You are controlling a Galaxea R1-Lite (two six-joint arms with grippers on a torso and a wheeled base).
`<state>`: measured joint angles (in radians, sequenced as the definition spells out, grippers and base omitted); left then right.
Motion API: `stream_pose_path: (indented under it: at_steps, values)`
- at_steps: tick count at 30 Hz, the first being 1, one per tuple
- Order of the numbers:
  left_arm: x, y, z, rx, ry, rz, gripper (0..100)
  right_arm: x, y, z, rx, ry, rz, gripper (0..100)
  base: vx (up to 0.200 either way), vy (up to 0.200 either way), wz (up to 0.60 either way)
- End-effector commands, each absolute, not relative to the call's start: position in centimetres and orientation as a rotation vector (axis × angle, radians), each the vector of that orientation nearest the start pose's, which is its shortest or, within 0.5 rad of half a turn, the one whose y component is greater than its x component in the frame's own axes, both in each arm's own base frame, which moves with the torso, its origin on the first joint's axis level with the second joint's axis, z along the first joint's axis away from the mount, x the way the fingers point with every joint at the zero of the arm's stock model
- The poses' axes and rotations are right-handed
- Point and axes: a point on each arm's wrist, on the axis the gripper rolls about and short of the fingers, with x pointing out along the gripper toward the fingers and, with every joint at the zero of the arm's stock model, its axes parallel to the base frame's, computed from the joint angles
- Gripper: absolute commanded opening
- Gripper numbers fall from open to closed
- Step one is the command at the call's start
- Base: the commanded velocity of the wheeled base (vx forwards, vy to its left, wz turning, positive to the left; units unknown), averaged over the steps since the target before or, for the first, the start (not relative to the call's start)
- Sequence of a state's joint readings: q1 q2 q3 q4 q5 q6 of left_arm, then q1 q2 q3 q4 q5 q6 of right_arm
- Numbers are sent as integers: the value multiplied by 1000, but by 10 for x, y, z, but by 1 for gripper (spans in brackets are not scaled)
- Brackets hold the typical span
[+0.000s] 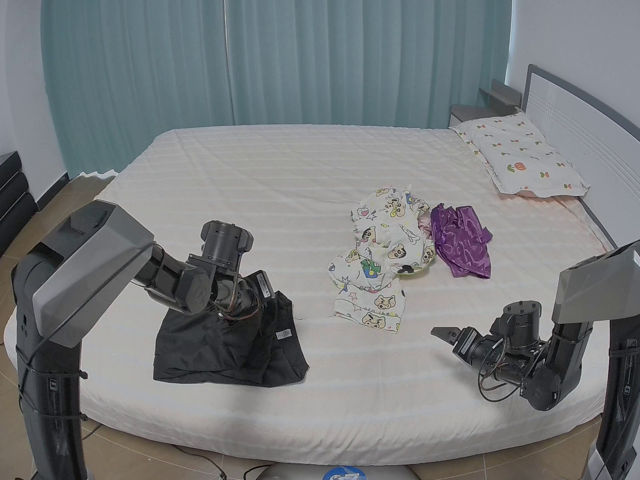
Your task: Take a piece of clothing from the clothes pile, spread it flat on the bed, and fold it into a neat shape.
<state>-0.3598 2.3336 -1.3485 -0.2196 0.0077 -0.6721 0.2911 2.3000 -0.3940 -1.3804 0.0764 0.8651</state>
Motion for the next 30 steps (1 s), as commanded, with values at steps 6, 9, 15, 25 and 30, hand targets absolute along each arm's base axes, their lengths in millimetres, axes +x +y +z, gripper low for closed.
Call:
stream_pose_path:
  at_steps: [6,9,15,25,30]
  values:
    - [417,-171,30,-504,836,-60,100,288,88,-19,777,651,106,100,0,0,0]
    - [418,-172,36,-557,827,-50,100,288,88,-19,777,652,105,100,0,0,0]
    - [415,-156,54,-622,819,-6,100,288,88,-19,777,653,105,100,0,0,0]
    - [399,-117,59,-715,902,61,100,287,90,-20,774,658,107,100,0,0,0]
    - [388,-110,54,-735,950,66,100,287,90,-21,773,662,105,100,-40,0,0]
